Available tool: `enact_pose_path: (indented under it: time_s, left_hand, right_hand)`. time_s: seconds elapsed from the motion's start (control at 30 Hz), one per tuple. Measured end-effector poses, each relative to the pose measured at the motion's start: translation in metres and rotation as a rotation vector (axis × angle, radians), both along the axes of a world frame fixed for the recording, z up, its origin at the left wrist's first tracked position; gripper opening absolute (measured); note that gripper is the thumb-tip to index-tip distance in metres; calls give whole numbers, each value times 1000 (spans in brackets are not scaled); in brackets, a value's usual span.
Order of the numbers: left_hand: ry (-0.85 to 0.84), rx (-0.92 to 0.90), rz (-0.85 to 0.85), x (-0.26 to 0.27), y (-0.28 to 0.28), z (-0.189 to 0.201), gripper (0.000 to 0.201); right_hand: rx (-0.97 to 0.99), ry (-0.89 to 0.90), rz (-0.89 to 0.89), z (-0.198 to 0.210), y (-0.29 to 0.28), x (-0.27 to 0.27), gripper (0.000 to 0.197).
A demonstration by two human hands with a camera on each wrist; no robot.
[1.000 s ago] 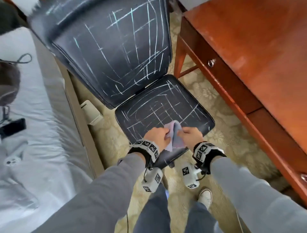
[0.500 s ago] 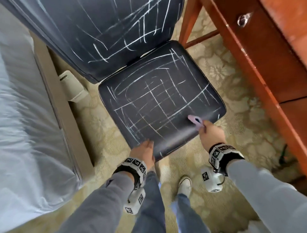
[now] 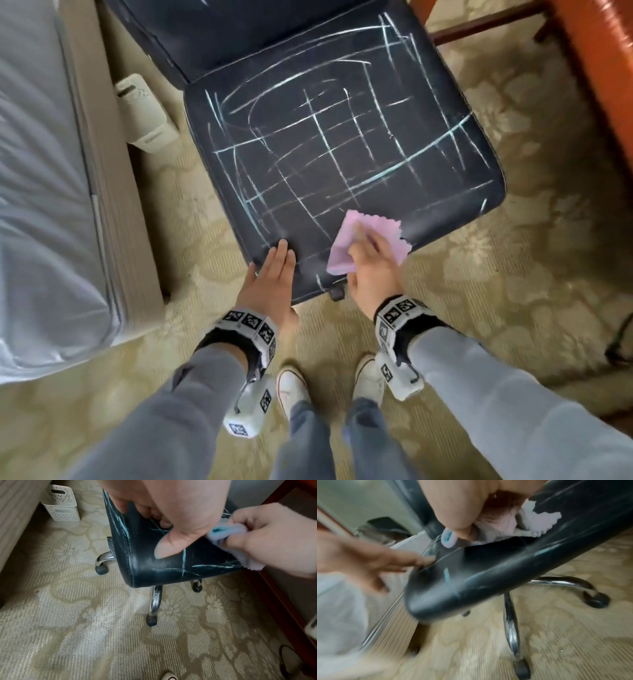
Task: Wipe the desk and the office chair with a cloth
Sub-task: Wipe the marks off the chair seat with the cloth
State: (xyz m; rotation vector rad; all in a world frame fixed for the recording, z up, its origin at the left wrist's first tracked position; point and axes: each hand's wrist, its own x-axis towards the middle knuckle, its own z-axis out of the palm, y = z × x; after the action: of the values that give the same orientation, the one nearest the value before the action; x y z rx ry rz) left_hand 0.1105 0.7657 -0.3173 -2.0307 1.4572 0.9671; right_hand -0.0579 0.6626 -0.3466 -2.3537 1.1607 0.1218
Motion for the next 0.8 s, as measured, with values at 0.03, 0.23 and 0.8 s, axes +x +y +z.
enact_pose_path:
  time_s: [0.03, 0.23, 0.8]
  left_hand:
    - [-6, 16, -7, 0, 0, 2, 101]
    - [9, 12, -28, 3, 6, 4, 104]
    - [109, -202, -21, 16, 28, -21, 109]
  right_hand:
    - [-6, -31, 96, -1, 12, 2, 47]
    - [-65, 94, 149, -16, -15, -16, 60]
    - [-132, 165, 78, 4, -11, 23, 81]
